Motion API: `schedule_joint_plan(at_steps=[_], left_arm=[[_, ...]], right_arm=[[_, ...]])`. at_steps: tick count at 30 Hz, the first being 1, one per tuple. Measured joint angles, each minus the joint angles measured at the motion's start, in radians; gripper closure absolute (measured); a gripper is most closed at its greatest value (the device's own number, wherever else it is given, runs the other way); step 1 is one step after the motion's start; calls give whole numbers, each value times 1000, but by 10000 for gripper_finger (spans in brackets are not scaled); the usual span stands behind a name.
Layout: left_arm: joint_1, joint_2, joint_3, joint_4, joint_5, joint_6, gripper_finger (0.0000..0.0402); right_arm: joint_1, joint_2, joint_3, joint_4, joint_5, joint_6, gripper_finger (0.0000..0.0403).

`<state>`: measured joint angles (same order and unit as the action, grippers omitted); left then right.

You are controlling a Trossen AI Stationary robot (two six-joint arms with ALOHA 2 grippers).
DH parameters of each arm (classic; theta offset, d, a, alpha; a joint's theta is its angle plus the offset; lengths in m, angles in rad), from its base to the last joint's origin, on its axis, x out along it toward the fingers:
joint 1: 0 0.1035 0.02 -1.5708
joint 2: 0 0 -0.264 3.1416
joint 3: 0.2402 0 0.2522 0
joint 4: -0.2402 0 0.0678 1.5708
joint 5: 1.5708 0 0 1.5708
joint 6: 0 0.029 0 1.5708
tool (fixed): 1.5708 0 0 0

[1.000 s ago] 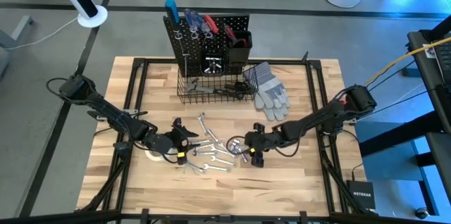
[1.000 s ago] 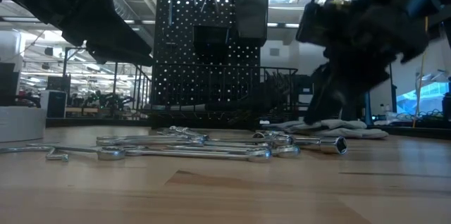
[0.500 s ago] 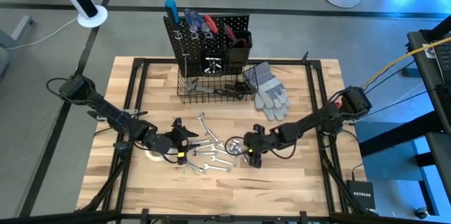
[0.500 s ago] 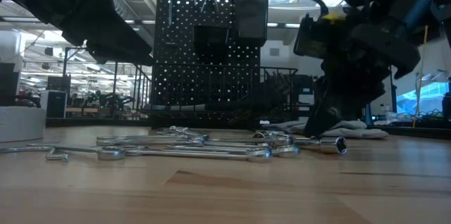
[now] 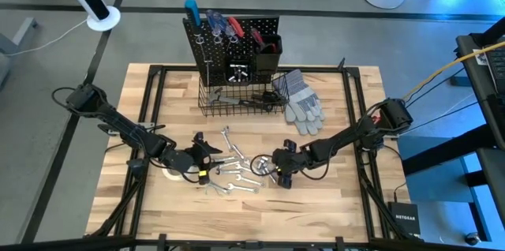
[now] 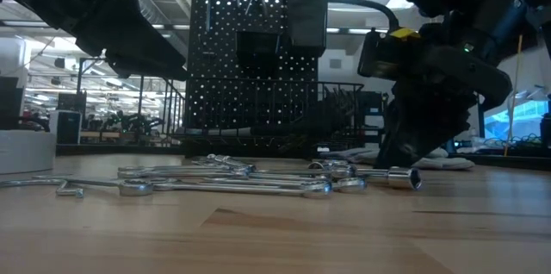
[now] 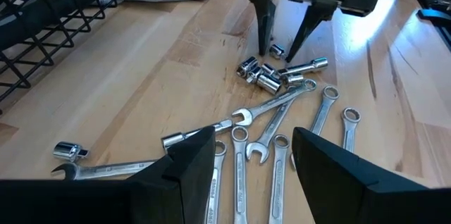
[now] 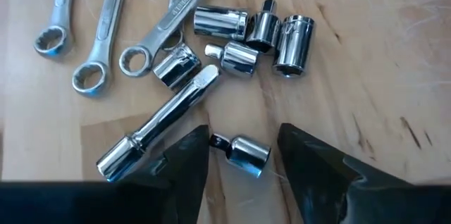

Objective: Hang tools onto peg board
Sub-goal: Put the socket adapter into the left black bin on the peg board

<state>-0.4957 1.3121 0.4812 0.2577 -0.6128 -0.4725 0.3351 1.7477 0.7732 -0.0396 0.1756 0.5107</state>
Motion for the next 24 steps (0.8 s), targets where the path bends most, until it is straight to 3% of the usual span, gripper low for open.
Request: schedule_joint_plan(at_steps=[10, 24], left_arm=[[0, 0, 0, 0, 0, 0, 219], [0, 0, 0, -3, 0, 0, 219]], right_arm=[[-1, 2, -1, -31, -9, -172, 276], [0, 3, -4, -55, 40, -179, 284]])
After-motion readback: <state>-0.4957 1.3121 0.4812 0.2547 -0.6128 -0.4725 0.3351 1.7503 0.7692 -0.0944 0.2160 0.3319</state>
